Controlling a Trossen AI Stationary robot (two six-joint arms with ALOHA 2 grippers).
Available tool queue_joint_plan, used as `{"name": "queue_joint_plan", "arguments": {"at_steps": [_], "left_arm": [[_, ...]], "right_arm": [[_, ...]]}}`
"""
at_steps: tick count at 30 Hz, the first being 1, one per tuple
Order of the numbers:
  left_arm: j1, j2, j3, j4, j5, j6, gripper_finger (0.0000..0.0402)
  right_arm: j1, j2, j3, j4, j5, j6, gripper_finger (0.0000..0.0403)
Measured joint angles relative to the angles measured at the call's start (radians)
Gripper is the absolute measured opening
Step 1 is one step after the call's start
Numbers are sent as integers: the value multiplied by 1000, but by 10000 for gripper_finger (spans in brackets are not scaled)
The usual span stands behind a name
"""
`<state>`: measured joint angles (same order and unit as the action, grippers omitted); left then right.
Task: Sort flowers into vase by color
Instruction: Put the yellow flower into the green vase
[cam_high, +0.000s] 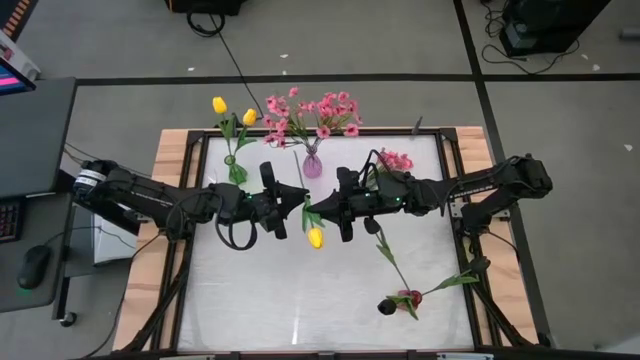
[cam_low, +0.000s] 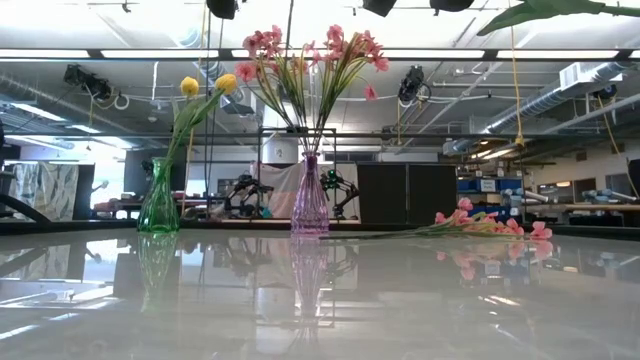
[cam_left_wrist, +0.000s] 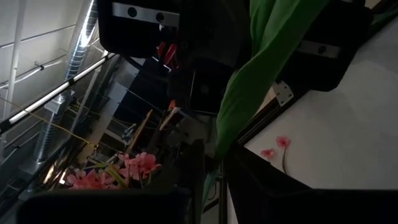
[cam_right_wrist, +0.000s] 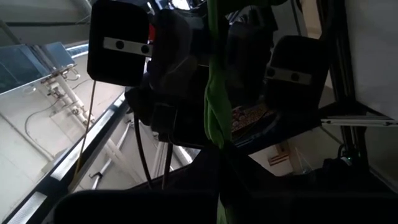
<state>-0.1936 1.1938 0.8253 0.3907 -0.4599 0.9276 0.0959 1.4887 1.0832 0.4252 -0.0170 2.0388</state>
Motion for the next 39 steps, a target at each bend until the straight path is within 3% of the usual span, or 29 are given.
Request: {"name": "queue_joint_plan", "arguments": {"at_steps": [14, 24, 29, 39], "left_arm": [[0, 0, 0, -25, 0, 0, 13], [0, 0, 0, -22, 0, 0, 12], [0, 0, 0, -28, 0, -1, 11], [0, 0, 0, -36, -21, -3, 12]], "right_arm": [[-1, 0, 0, 0, 2, -1, 16], [-1, 0, 0, 11, 2, -49, 23], [-1, 0, 0, 12, 2, -61, 61], [-1, 1, 0, 13, -2, -75, 183]]}}
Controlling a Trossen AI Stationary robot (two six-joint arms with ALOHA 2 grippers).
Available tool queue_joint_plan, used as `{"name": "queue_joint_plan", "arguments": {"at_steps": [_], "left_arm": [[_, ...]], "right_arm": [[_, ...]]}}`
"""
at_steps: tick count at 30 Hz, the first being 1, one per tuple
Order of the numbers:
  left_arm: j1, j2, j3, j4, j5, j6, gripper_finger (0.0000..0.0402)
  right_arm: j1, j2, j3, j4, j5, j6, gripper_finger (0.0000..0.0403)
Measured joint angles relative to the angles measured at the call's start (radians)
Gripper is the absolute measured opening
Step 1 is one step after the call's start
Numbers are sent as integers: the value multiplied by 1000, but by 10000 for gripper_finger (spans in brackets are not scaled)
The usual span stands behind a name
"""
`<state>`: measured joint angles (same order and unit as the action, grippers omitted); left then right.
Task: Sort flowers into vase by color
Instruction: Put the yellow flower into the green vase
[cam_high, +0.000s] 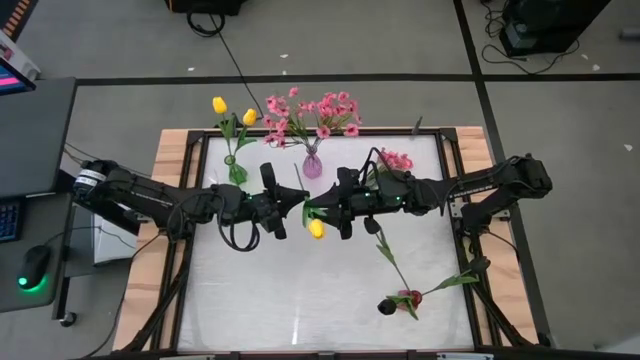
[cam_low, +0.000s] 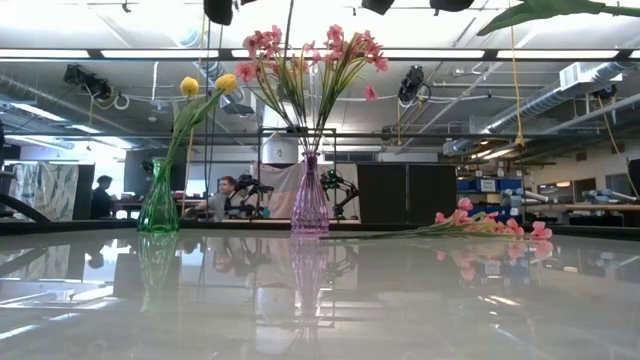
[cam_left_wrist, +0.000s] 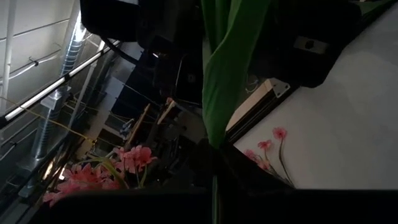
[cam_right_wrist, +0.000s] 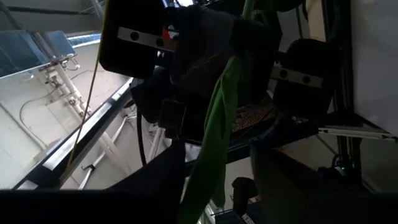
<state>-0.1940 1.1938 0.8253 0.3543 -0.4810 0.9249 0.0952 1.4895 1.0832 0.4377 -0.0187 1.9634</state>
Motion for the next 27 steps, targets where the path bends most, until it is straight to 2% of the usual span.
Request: {"name": "queue_joint_plan", "arguments": {"at_steps": [5, 10, 17, 27], "left_arm": [[0, 0, 0, 0, -15, 0, 12], [0, -2, 0, 0, -15, -54, 12], [-2, -18, 0, 0, -27, -148, 12], [-23, -155, 1, -17, -66, -215, 9]], "right_arm": [[-4, 0, 0, 1, -23, -18, 227], [-20, -1, 0, 11, -36, -53, 249], [-68, -34, 0, 40, -77, -120, 256], [-134, -121, 0, 6, -137, -226, 254]]}}
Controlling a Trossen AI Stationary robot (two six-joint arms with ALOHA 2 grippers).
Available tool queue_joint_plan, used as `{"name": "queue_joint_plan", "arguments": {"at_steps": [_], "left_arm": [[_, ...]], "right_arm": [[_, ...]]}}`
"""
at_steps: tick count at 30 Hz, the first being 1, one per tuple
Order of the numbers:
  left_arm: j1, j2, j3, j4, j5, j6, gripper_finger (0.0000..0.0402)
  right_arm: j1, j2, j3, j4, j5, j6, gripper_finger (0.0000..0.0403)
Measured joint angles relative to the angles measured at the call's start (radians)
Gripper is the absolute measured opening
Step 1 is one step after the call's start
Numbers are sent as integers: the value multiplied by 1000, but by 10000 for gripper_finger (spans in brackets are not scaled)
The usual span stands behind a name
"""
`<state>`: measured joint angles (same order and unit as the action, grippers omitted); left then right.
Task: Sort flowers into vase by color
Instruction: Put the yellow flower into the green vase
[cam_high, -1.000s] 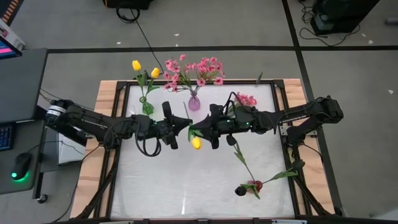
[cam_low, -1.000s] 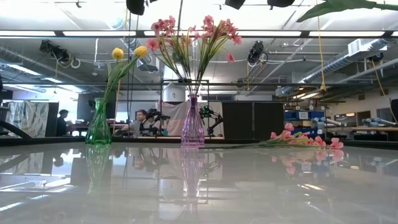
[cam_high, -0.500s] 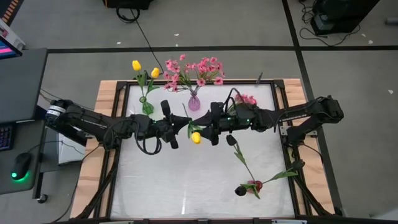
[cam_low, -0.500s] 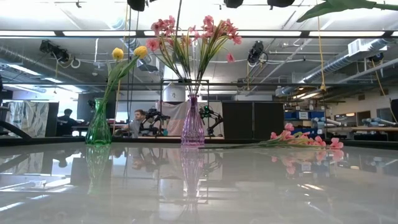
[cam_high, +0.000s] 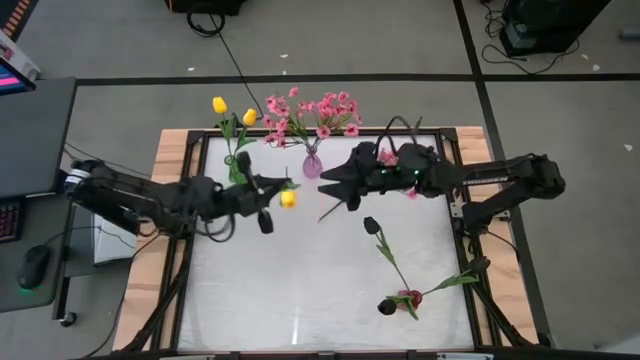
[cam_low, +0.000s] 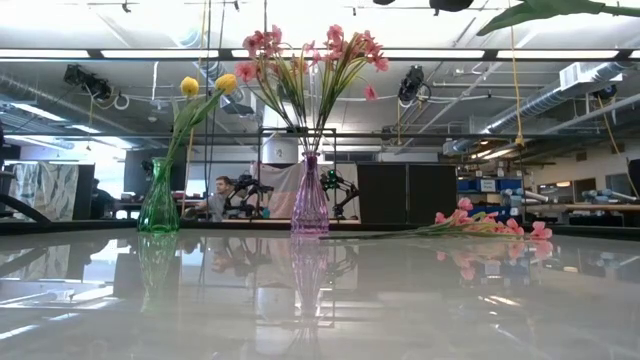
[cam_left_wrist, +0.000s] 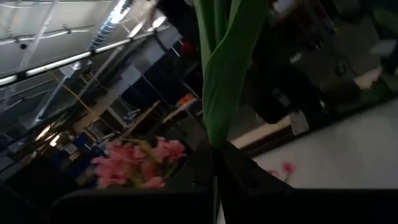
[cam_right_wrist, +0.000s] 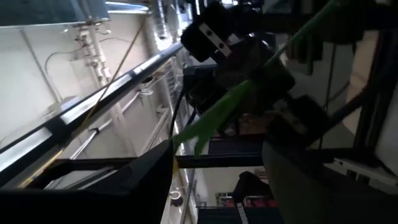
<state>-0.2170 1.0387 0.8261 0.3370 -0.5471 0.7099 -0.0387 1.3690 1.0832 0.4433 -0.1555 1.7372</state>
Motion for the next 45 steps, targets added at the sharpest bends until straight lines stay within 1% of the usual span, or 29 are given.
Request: {"name": "queue_joint_plan", "arguments": {"at_steps": [5, 10, 13, 18, 23, 27, 32, 39, 45], "left_arm": [[-1, -92, 0, -20, -5, -29, 8], [-1, -188, 0, -81, -28, -35, 8], [1, -248, 0, -132, -45, -41, 8], [1, -359, 0, -275, -114, -63, 7], [1, -461, 0, -406, -116, -97, 7], [1, -542, 0, -521, -141, -138, 7], [1, -629, 0, -619, -141, -180, 7], [1, -690, 0, -712, -141, -203, 7], [1, -695, -1, -718, -141, -218, 8]], "right_arm": [[-38, -47, 0, -30, -24, -59, 254], [-71, -74, 0, -66, -30, -116, 254], [-92, -82, 0, -62, -56, -142, 254], [-117, -81, 0, -66, -102, -151, 254], [-140, -81, 0, -70, -132, -167, 254], [-158, -81, 0, -70, -151, -171, 254], [-174, -81, 0, -71, -154, -200, 254], [-198, -81, 0, -98, -181, -332, 254], [-201, -81, 0, -96, -179, -345, 254]]}}
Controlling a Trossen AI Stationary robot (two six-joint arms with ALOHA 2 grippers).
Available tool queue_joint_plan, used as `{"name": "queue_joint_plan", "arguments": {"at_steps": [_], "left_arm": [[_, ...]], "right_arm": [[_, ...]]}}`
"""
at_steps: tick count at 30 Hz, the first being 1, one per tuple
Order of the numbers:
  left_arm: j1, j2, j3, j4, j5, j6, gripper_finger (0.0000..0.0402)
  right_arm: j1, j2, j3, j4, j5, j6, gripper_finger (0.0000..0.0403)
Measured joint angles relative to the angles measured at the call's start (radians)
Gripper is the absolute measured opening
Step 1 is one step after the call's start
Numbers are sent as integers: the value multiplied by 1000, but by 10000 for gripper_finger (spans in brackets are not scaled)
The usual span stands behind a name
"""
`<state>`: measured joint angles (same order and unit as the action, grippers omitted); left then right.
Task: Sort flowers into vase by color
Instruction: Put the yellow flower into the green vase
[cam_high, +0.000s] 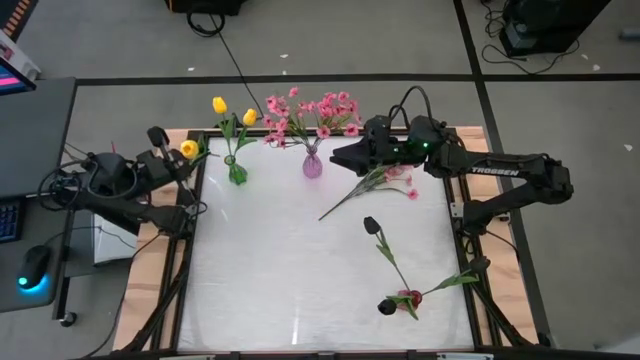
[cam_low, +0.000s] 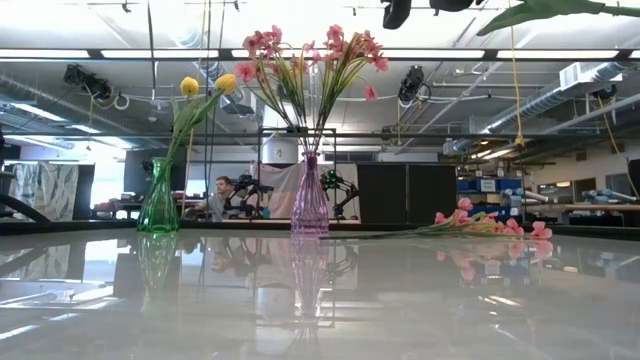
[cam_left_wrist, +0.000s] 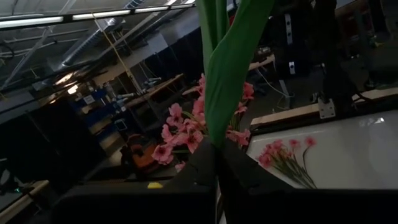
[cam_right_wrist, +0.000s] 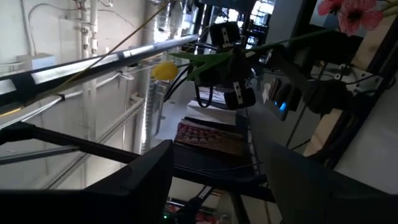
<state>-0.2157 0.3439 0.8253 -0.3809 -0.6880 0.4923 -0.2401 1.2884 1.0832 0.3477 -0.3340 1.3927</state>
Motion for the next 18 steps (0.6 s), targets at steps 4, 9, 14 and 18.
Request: {"name": "queue_joint_plan", "arguments": {"at_steps": [4, 9, 14, 18], "left_arm": [[0, 0, 0, -6, 0, -1, 9], [0, 0, 0, -17, 0, -6, 10], [0, 0, 0, -19, 1, -6, 10], [0, 0, 0, -24, 13, -6, 11]], "right_arm": [[0, 0, 0, 0, -1, 0, 254], [0, 0, 0, 0, -1, 0, 254], [0, 0, 0, 1, -1, 0, 254], [0, 0, 0, 1, -1, 0, 254]]}}
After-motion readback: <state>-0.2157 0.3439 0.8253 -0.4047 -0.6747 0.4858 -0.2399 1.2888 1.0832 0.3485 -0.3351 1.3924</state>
